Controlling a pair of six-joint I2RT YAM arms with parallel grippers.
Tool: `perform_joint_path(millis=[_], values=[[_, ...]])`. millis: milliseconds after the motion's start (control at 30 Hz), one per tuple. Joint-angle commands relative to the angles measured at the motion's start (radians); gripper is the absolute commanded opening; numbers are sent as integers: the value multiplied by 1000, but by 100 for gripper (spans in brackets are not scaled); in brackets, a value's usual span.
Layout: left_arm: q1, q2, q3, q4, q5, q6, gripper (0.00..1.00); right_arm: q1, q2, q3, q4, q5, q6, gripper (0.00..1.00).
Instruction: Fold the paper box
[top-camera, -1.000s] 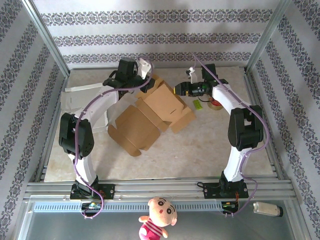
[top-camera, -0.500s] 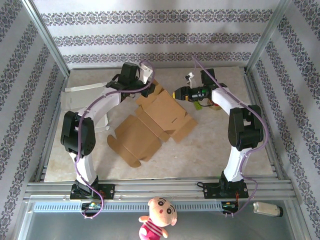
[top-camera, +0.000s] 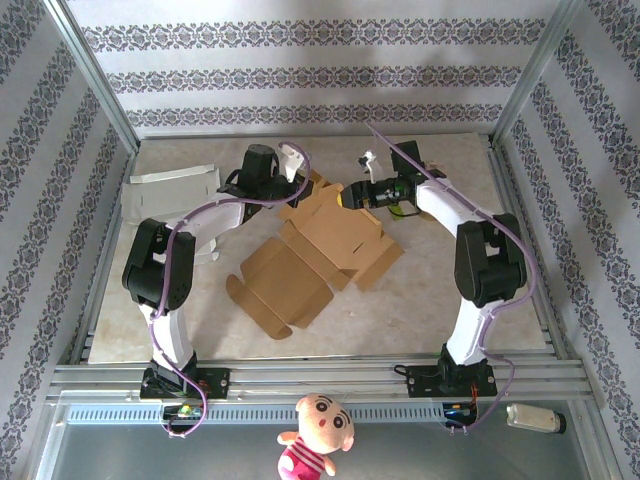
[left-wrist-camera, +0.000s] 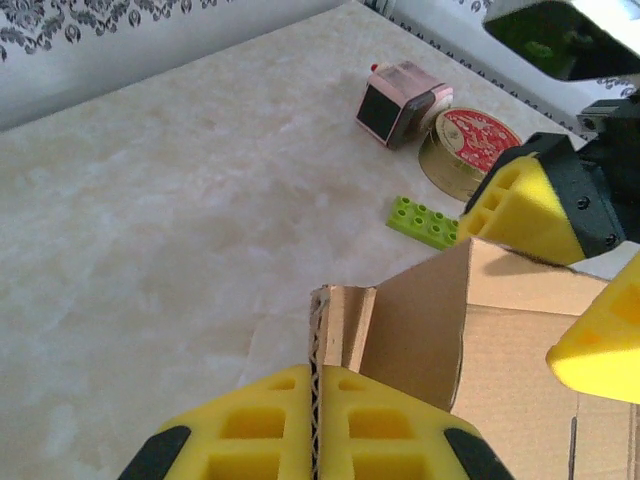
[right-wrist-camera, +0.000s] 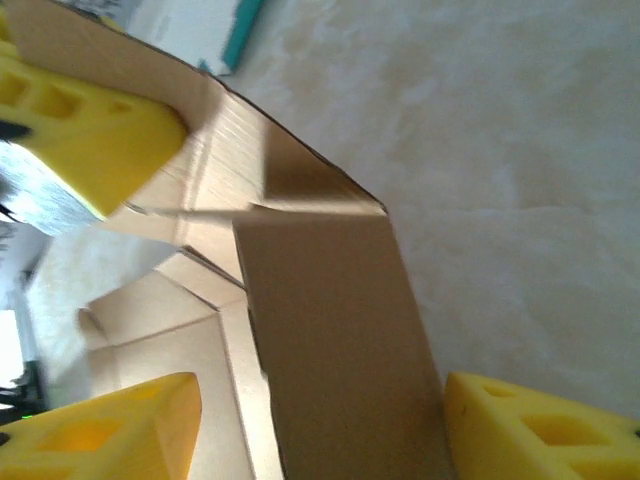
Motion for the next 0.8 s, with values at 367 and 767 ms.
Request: perform_joint_path(millis=[367,767], values=[[20,22,6,155,47,-71,0,191,-141,-91,29,788,-391,19],[18,-2,-189,576,10,-230,0,343,-258,-175,307,1144,-702,10]])
